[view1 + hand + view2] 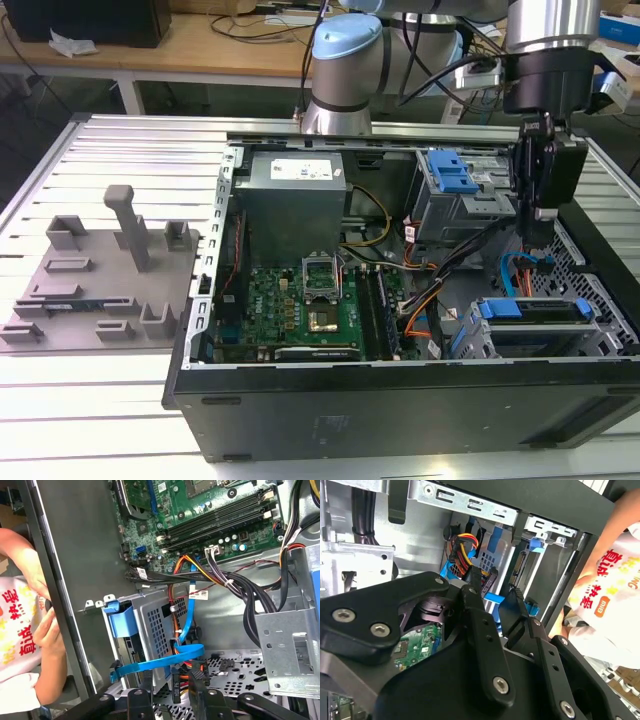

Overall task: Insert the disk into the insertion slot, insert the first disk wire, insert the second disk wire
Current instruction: 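Insert the first disk wire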

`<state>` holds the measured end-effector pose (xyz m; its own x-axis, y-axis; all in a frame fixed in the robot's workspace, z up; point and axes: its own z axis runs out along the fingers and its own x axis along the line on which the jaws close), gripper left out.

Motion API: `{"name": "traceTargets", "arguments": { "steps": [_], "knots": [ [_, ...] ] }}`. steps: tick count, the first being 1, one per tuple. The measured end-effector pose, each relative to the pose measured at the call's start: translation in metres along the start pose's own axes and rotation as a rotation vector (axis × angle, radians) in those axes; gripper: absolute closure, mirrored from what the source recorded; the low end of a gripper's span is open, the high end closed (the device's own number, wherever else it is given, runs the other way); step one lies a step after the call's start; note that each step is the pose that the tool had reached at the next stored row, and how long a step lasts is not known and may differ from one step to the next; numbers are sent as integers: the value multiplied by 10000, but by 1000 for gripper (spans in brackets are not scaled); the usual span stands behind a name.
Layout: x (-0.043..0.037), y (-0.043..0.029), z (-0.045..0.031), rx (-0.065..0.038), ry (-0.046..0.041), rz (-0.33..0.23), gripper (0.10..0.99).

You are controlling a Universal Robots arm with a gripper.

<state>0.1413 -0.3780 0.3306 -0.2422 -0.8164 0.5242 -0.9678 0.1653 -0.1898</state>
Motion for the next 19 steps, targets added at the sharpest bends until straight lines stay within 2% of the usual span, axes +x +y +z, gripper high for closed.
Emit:
{"name": "traceTargets", "arguments": {
  "steps": [4, 5, 19],
  "knots": [
    [1, 0, 0, 3, 1, 1, 690],
    [1, 0, 1, 4, 1, 3, 765],
    [-13, 5, 27, 9, -1, 6, 765]
  ]
}}
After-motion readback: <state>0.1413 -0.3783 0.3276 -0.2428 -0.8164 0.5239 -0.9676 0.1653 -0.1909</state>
